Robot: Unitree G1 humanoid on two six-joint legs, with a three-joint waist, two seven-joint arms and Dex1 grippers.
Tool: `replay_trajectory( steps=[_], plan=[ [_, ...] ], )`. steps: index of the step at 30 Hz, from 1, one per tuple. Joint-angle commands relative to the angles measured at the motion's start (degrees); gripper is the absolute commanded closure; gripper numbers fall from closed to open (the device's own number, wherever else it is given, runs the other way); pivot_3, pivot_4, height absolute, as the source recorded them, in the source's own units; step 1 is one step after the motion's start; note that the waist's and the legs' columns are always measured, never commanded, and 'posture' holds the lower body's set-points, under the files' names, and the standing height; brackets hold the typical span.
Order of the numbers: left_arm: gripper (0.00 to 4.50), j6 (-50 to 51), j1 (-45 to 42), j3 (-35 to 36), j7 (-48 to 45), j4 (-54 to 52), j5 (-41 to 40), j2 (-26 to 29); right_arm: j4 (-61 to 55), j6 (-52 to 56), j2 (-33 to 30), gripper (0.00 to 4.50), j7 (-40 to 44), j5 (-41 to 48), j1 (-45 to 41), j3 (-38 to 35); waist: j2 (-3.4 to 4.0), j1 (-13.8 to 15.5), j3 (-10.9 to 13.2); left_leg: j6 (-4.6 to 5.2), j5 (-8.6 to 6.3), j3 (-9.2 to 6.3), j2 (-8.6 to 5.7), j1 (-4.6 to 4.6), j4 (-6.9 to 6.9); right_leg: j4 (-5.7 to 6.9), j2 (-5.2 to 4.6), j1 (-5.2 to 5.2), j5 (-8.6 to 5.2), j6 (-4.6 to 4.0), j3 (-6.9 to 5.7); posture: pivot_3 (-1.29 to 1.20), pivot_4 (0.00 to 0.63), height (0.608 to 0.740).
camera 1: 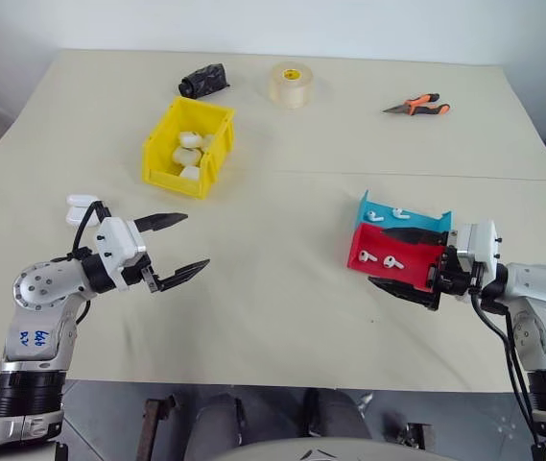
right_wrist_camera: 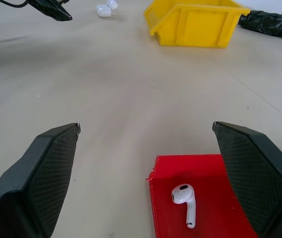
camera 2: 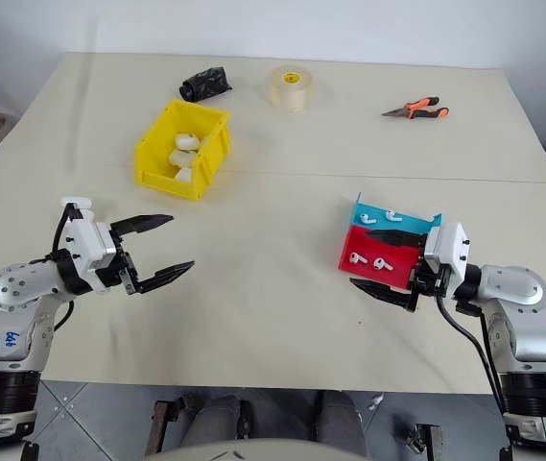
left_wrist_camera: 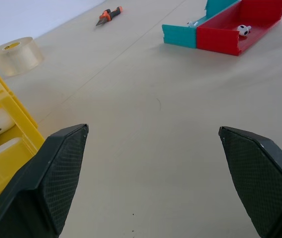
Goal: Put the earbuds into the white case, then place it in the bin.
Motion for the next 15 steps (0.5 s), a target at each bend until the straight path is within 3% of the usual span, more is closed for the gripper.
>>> replay_trajectory(
  steps=[1,11,15],
  plan=[
    [0.02,-1.4,0.1,0.2,1.2,-2.1,0.6,0.1,-0.2,-0.4,0.1,0.0,0.6,0.5,-0.6,-0.2,0.0,0.0,0.0,0.0,0.0,0.0,0.0,0.0,0.0,0.0,0.0,0.0,0.0,0.0,0.0,0.0,0.15,0.74],
    [0.02,3.0,4.6,5.7,7.5,-5.5,-1.9,-0.4,2.2,-1.3,1.4,0.0,2.6,0.3,-3.2,1.9,0.0,-0.2,0.0,0.0,0.0,0.0,0.04,0.01,-0.01,0.0,0.02,-0.01,0.0,0.0,0.0,0.0,0.15,0.74],
    [0.02,7.4,16.1,14.0,16.7,-13.9,-2.0,-3.6,1.5,-2.2,4.9,0.0,3.4,0.4,-6.2,4.6,0.0,-0.9,0.0,0.0,0.0,0.01,0.08,0.02,-0.01,-0.01,0.03,-0.01,0.0,0.0,0.02,0.0,0.15,0.74]
  ],
)
